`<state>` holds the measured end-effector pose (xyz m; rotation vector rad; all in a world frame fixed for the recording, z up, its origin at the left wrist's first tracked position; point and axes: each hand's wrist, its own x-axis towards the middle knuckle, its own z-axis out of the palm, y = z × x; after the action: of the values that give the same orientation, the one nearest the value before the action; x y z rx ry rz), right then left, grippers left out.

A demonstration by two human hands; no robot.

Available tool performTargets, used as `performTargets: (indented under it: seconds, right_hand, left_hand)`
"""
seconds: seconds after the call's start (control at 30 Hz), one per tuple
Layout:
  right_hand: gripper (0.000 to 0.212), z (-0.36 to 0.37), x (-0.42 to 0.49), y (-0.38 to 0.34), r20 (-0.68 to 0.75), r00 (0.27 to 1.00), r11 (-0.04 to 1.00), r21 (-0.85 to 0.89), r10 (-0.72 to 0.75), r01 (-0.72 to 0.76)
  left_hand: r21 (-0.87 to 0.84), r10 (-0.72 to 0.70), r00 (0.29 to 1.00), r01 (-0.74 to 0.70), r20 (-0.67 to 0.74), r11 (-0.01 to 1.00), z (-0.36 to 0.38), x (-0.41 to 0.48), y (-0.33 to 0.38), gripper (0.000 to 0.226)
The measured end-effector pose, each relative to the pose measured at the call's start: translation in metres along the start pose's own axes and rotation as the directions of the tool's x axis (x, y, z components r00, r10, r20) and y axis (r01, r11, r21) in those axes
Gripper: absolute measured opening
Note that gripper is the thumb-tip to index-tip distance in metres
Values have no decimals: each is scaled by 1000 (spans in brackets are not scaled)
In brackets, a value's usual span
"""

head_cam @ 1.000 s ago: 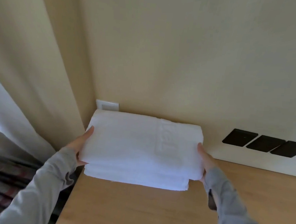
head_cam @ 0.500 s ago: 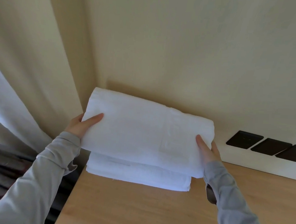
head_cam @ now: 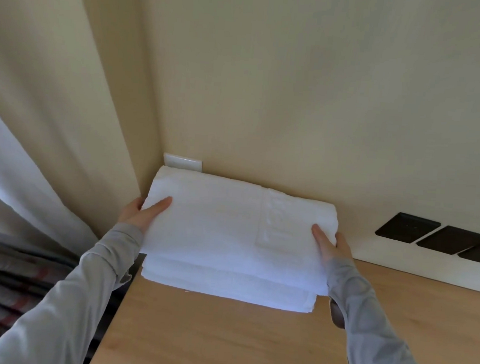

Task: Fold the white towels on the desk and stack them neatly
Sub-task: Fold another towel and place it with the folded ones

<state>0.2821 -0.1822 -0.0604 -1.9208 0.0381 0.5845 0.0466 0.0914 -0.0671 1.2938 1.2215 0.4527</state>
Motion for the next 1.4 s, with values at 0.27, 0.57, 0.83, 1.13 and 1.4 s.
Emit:
performTargets:
  seconds: [0.27,0.57,0.83,1.13,1.4]
  right_hand:
    - [61,8,-17,-2,-250,930,892,-429,-269,143]
    - [48,94,-44,-32,410,685,209,-747,-602,631]
    - [69,30,0,9,407,686,112,-808,-603,578]
    - [81,30,-27,-7,561,544,48,-667,-624,743]
    - [131,-29,-6,14,679,649,-144,-720,-343,678]
  left_hand:
    - [578,266,932,-78,-248,812,11,-15,9,52]
    - [811,533,717,-578,449,94,120,-70,12,55]
    - [832,498,749,-548,438,92,26,0,-13,57]
    - [765,532,619,-637,578,-90,52,-46,9,81]
    - [759,336,685,-620,646,-196,7,-22,-13,129]
